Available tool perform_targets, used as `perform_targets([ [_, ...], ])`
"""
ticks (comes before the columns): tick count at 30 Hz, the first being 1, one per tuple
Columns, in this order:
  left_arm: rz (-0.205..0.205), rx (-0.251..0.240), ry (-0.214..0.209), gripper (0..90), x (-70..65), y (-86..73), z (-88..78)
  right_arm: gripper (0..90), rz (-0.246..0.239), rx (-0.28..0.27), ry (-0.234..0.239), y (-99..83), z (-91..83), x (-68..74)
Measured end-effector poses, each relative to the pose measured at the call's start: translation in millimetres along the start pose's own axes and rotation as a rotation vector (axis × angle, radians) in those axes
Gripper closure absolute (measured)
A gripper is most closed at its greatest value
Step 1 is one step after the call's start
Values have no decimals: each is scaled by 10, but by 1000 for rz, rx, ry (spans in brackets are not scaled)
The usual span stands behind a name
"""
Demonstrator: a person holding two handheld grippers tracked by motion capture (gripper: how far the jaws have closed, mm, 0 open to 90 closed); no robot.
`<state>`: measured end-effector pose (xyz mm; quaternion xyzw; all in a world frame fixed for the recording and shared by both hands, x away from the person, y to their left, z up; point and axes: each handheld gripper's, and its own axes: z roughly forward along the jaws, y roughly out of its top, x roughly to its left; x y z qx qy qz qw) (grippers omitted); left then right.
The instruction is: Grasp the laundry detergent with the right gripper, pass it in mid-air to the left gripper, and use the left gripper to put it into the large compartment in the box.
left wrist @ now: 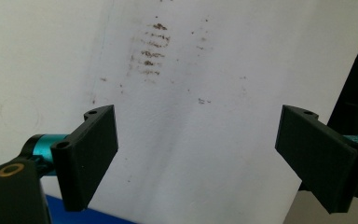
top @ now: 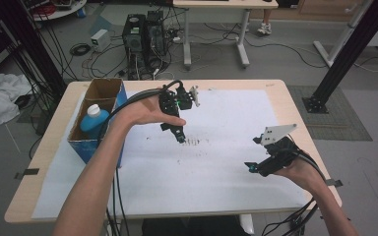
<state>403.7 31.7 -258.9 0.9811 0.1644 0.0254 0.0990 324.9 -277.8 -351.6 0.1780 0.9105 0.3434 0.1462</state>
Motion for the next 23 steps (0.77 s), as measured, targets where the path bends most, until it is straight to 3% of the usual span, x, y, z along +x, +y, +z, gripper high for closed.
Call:
perform_targets([
  [23,4,-6,11,131,-65,-46,-10,135,1,-3,-8,34,-21,21],
])
